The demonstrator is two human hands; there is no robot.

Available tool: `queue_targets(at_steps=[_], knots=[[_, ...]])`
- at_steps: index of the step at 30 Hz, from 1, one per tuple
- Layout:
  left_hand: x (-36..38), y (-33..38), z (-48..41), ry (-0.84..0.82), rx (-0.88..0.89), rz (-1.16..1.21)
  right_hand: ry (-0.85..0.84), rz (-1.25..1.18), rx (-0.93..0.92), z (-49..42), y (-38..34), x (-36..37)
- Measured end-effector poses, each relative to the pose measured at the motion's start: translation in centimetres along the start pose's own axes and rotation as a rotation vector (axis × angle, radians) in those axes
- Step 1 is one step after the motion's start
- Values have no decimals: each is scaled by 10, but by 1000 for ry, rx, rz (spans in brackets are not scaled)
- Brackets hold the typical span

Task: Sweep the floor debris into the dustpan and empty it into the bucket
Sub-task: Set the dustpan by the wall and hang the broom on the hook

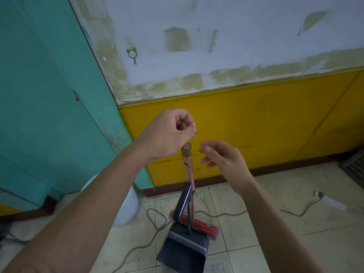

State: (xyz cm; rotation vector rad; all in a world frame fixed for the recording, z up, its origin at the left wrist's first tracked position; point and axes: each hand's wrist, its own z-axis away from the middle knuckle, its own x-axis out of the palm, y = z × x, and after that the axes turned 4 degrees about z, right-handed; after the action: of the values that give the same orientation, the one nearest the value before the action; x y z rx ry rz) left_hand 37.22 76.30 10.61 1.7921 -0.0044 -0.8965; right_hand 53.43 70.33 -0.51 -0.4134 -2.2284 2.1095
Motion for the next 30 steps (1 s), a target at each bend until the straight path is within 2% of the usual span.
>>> queue_targets(at_steps=[2, 5, 12, 19, 25, 30], knots=[[-5, -3, -3, 37, -2, -4, -100, -58, -123, -8, -33, 7], [-16, -8, -8, 91, -9, 11, -187, -67, -194, -25, -53, 22], [-53, -34, -17, 173, -42, -6, -333, -279, -92, -68, -65, 59], [-91, -70, -43, 206, -27, 44, -224, -370, -61, -114, -70, 99], [-132, -98, -77, 179, -24, 161, -154, -241, -104, -157, -84, 121], [-158, -123, -99, 167, -9, 151, -106, -150, -103, -183, -90, 142]])
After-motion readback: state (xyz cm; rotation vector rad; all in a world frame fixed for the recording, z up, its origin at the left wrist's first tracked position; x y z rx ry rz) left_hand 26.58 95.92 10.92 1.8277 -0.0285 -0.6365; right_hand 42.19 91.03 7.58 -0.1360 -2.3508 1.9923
